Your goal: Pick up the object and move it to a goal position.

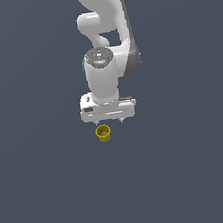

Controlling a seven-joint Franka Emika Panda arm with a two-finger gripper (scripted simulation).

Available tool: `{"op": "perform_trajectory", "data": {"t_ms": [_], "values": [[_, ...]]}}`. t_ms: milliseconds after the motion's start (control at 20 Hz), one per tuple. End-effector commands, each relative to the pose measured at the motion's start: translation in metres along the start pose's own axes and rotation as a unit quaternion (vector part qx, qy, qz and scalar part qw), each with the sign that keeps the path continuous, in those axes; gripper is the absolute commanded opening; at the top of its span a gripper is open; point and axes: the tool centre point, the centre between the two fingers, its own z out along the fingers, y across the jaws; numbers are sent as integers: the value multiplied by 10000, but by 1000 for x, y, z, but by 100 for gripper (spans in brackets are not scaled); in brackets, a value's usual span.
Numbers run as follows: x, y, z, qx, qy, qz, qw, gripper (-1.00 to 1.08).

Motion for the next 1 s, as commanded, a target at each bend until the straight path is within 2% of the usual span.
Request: {"op": "perform_trajectory", "data": {"t_ms": [0, 450, 950], "values": [[0, 0, 0, 0, 0, 0, 10000, 100], [8, 22, -17, -28, 121, 64, 9999, 100], [6, 24, -6, -18, 101, -106, 9999, 100]]}}
